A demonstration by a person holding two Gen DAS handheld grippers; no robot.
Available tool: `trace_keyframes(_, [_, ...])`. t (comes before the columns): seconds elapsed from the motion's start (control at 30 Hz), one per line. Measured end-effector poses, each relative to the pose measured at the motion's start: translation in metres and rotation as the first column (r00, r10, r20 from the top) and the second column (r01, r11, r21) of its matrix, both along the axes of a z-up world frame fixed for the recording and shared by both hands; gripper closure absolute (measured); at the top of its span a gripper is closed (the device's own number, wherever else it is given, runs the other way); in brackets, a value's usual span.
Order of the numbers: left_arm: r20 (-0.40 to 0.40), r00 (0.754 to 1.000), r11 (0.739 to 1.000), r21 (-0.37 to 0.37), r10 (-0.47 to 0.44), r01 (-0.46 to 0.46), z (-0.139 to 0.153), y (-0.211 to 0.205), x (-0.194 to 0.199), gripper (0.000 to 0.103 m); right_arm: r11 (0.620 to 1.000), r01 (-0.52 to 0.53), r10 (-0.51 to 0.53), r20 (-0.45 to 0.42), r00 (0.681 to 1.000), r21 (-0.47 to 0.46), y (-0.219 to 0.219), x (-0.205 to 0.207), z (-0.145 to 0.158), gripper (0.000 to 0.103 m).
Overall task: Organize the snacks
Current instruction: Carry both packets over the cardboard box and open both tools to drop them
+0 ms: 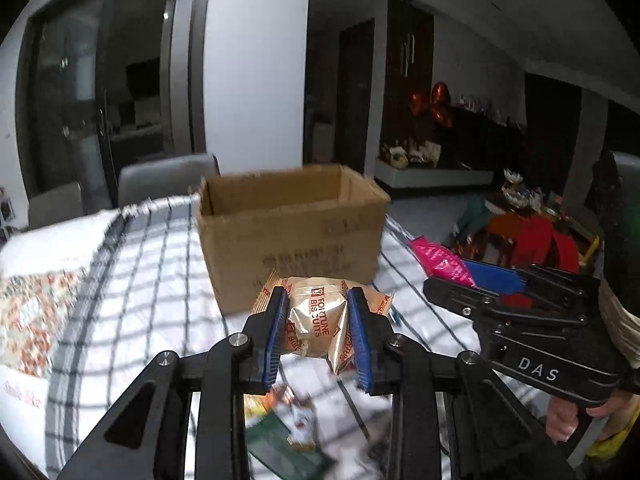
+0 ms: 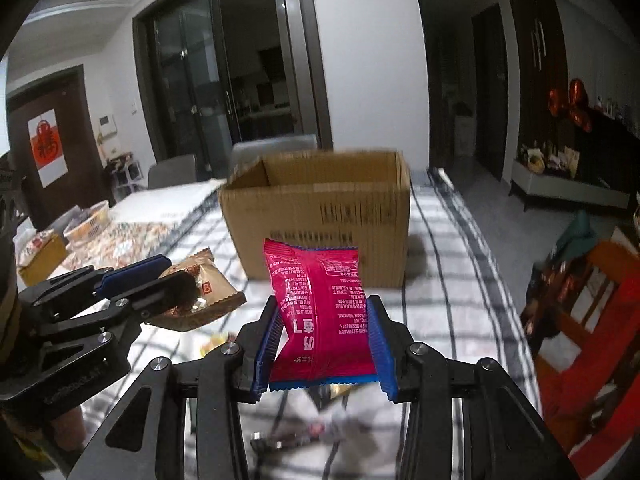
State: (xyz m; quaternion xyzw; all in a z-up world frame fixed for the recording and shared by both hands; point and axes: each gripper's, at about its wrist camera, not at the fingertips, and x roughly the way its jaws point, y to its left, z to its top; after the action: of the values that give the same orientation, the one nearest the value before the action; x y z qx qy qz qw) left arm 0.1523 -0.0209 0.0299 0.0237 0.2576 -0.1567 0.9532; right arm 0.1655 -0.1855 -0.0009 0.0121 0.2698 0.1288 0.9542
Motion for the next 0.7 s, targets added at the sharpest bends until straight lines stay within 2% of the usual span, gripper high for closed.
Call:
trace_keyframes(0.23, [0.075, 0.997, 1.000, 0.006, 0.025, -0.025, 0.029, 0.005, 0.036, 0.073, 1.000, 0.009, -0.009, 0.075, 0.997, -0.002, 0.003, 0.036, 0.031, 0.060])
trace_keyframes(0.43, [0.112, 0.993, 0.999, 0.006, 0.045, -0.046, 0.048, 0.013, 0.071, 0.073, 1.000, 0.013, -0.012, 0.099, 0.995, -0.011, 0.006, 0.073, 0.051, 0.060])
trace_keyframes(0.7, [0.136, 0.989, 0.998, 0.005, 0.054, -0.055, 0.060, 0.018, 0.115, 0.073, 0.999, 0.008, -0.002, 0.128, 0.992, -0.050, 0.015, 0.117, 0.067, 0.060])
